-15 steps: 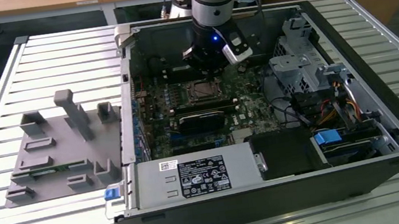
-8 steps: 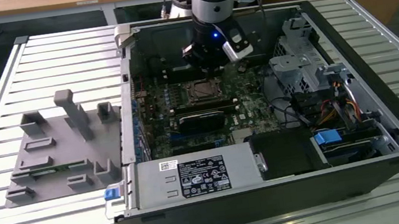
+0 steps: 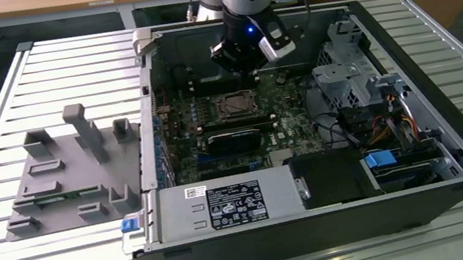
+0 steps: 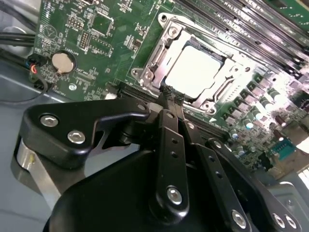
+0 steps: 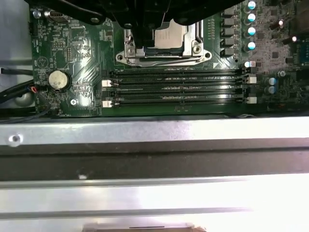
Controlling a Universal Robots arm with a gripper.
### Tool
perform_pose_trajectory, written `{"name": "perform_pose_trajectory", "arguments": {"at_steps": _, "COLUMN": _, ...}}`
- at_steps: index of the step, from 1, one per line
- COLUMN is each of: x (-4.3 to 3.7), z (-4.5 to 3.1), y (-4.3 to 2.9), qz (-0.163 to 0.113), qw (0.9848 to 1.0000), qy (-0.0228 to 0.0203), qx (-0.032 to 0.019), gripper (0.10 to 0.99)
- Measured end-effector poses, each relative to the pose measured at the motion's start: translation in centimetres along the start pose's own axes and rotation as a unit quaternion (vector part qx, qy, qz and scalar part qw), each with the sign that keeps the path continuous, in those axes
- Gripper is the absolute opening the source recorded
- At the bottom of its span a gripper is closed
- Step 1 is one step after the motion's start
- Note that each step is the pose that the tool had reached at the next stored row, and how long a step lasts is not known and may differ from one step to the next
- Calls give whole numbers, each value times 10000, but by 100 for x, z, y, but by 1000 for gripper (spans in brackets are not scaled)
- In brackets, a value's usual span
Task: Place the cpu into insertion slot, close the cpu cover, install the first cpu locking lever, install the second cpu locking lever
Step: 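Install the second cpu locking lever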
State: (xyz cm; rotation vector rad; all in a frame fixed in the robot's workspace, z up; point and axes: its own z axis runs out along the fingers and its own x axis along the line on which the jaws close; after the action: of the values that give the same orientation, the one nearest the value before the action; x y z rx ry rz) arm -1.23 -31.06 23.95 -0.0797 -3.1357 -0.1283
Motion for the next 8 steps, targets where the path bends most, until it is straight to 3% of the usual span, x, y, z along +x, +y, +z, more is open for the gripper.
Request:
{"name": "perform_pose_trajectory", "arguments": {"at_steps": 4, "x": 0, "z": -5, "y": -4, "qz": 0, "qw": 10000, "qy": 0, "qx": 0, "gripper": 106}}
{"name": "perform_pose_trajectory", "arguments": {"at_steps": 8, "x": -3, "z": -10, "y": -60, "qz": 0, "qw": 10000, "qy": 0, "qx": 1, "gripper": 106}}
